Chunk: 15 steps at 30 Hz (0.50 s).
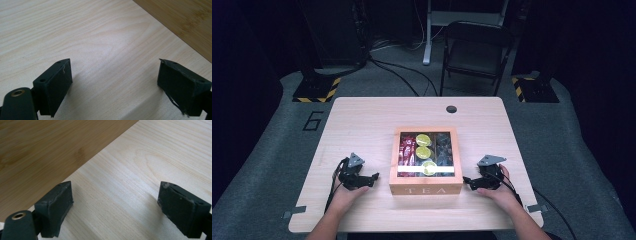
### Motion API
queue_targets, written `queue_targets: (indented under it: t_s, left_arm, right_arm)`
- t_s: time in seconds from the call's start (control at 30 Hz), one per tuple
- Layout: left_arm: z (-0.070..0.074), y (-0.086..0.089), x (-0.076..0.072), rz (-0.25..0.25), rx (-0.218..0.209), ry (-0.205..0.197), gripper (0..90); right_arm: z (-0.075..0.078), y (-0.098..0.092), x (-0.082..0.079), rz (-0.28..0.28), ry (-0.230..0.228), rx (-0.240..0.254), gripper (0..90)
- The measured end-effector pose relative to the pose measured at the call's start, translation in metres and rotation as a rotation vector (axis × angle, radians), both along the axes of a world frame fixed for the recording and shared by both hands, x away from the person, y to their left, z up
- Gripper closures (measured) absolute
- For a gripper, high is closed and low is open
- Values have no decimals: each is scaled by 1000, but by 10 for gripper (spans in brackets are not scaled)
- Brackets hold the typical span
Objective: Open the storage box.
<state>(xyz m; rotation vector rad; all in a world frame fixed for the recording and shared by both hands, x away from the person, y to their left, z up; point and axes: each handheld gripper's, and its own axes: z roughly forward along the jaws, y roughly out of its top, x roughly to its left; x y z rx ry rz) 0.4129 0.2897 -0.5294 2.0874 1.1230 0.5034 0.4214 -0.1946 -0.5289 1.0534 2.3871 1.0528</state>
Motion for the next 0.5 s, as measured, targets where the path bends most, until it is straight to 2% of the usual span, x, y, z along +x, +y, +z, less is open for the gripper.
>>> queue_targets:
  t_s: [0.5]
  left_arm:
    - [0, -1, 0, 7, -5, 2, 121]
  right_arm:
    - [0, 0, -2, -14, 3, 1, 127]
